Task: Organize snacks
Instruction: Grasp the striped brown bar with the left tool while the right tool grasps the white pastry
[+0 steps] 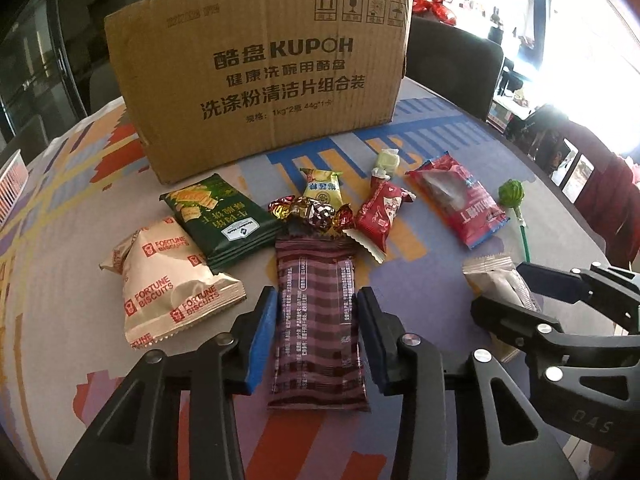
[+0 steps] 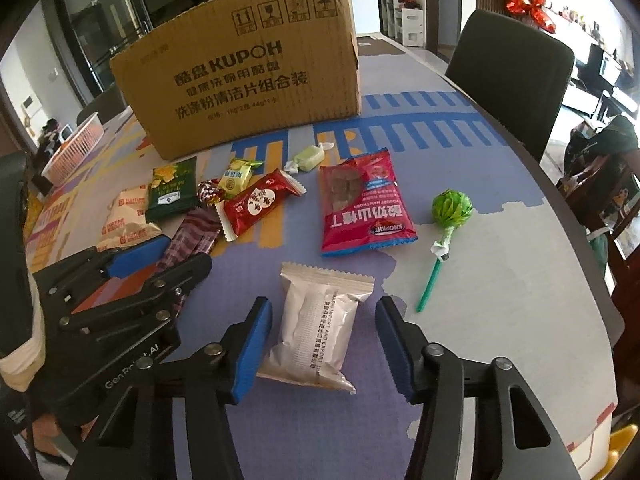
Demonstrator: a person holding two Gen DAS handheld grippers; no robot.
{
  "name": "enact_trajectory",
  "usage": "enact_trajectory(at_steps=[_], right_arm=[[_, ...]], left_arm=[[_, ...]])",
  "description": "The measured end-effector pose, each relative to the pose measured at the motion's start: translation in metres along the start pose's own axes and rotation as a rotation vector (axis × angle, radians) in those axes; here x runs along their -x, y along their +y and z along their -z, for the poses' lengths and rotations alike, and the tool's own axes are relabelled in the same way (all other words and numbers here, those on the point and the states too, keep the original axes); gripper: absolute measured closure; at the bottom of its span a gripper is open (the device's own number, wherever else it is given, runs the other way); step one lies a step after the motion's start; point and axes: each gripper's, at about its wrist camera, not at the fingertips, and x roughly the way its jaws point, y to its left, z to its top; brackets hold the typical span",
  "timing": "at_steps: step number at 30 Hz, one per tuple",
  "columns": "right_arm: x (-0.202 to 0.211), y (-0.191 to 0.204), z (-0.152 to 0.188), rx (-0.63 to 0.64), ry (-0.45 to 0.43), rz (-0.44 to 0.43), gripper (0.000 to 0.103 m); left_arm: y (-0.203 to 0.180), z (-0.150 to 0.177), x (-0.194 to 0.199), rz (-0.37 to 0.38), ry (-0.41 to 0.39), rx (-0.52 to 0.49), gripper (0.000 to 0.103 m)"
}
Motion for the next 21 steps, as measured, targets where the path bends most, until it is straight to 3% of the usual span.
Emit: enact_trajectory(at_steps=[10, 21], right_arm=[[-0.001, -0.001, 0.001, 0.025, 0.002, -0.003, 0.067], [0.011, 0.001, -0.006, 0.069, -0.017, -0.048, 0.069]], left_arm=[[0.002, 0.004, 0.007, -0.007, 0.035, 0.059, 0.066], [0.0, 0.0, 0.027, -0.025, 0.02, 0.105, 0.066]])
